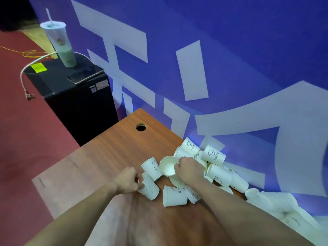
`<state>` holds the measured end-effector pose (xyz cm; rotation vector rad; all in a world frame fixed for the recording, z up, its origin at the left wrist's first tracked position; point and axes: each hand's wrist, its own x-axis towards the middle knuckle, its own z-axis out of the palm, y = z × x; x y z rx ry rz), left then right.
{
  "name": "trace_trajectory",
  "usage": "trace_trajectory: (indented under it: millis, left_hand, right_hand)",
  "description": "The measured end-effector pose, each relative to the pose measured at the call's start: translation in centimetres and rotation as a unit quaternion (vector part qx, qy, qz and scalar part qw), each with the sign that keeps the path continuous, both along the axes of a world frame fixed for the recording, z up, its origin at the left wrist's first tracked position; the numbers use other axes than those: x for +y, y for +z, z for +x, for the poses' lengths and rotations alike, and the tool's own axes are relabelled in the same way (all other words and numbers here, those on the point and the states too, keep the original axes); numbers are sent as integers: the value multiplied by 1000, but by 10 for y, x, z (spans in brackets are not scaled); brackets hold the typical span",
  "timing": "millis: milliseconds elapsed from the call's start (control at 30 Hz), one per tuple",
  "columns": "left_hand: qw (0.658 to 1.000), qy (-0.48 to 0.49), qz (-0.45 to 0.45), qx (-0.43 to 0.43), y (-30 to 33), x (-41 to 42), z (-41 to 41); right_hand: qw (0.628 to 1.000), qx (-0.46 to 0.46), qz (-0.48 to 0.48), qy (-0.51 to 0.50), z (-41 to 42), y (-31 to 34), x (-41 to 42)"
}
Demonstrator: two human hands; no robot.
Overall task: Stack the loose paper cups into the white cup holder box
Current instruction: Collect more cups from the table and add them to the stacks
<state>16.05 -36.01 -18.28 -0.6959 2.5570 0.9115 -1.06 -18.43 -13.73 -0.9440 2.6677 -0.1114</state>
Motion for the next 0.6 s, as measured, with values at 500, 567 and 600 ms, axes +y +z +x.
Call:
trace_trajectory:
  millis: [500, 567, 600]
  left_hand:
    - [965, -98, -231, 72, 112, 116, 15]
    - [960, -119, -241, 78, 119, 147, 14]
    - [957, -132, -246, 79, 122, 164, 12]
  right_hand:
    - [991, -1, -76, -108, 51, 74, 151]
    - [989, -3, -83, -124, 61, 74, 185]
    - [987, -7, -86, -134, 66, 75, 204]
